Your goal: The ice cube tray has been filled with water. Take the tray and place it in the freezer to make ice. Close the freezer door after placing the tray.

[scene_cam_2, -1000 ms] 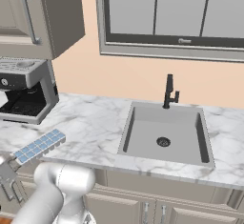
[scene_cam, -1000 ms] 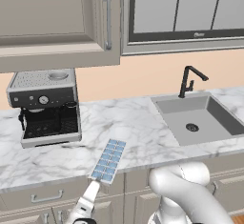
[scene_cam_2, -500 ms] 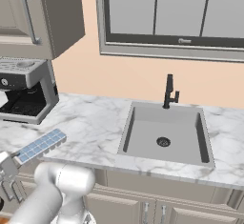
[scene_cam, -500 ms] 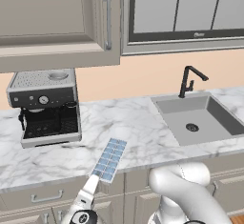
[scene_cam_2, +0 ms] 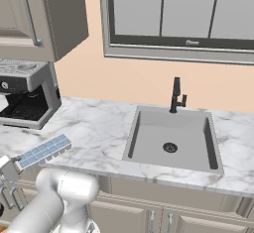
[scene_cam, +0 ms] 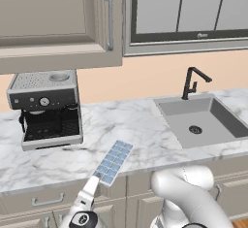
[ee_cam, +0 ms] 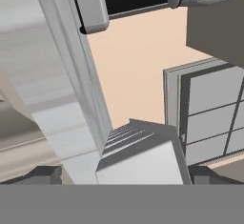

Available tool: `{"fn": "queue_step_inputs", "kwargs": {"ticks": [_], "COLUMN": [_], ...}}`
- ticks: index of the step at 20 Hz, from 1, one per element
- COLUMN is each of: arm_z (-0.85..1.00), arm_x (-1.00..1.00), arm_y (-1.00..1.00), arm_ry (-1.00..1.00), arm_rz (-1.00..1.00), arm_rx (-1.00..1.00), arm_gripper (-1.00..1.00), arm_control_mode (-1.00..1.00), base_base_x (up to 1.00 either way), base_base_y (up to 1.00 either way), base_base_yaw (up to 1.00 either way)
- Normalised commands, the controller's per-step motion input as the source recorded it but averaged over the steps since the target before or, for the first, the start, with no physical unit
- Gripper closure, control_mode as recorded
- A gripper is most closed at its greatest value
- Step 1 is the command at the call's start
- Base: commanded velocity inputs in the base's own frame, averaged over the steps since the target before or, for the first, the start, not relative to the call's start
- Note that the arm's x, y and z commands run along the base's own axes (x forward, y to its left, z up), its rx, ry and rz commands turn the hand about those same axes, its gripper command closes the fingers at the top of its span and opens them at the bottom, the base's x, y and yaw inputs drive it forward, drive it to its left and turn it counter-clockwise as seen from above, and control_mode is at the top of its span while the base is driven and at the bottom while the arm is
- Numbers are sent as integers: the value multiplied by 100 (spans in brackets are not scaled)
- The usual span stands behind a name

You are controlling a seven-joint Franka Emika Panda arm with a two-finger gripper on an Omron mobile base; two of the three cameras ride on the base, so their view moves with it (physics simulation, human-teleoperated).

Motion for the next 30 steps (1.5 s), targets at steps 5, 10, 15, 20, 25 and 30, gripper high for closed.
{"fn": "queue_step_inputs", "kwargs": {"ticks": [5,10,15,20,25,30], "arm_z": [0,0,1,55,78,79], "arm_x": [0,0,0,-6,0,0], "arm_y": [0,-1,0,-4,-37,-55], "arm_ry": [0,0,0,0,4,3], "arm_rz": [0,0,0,0,-6,-13], "arm_rx": [0,0,0,0,0,0], "arm_gripper": [100,100,100,100,100,100], "arm_control_mode": [-100,-100,-100,-100,-100,-100], "base_base_x": [0,0,0,0,0,0], "base_base_y": [0,0,0,0,0,0], "base_base_yaw": [0,0,0,0,0,0]}}
